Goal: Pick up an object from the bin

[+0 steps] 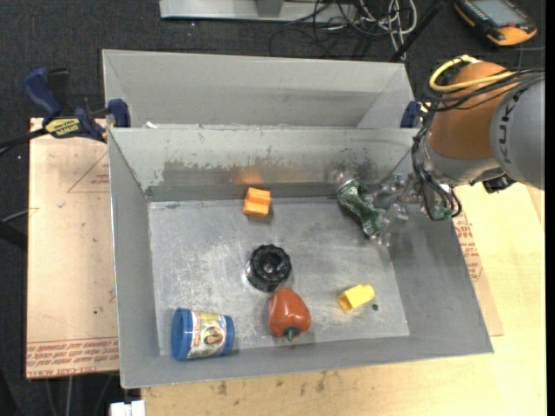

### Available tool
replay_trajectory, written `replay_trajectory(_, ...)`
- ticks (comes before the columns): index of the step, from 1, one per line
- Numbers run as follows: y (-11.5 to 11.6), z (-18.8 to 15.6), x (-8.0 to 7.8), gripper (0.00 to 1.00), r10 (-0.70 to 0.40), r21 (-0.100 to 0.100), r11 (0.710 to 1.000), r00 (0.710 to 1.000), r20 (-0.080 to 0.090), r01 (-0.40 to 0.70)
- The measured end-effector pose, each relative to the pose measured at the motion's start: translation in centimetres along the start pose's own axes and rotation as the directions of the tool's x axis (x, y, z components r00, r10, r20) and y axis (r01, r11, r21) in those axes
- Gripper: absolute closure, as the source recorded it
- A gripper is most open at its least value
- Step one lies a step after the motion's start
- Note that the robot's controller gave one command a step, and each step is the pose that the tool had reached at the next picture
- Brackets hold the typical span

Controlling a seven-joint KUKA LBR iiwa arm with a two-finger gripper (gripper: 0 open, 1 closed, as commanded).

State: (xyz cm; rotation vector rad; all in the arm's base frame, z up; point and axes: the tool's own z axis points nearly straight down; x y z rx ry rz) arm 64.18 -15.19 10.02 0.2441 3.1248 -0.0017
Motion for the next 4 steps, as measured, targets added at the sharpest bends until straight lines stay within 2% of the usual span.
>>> replay_trajectory(1,0.0,0.0,0.0,1.00,0.000,0.000,1.000,1.000,0.000,0.000)
replay_trajectory(2,0.2,-4.5,0.6,1.00,-0.008,-0.001,1.000,1.000,-0.007,0.008)
replay_trajectory(3,0.0,-6.9,-0.6,1.00,-0.001,-0.001,1.000,1.000,0.001,0.001)
replay_trajectory(4,0.2,-12.1,0.4,1.00,-0.010,-0.001,1.000,1.000,-0.007,0.010)
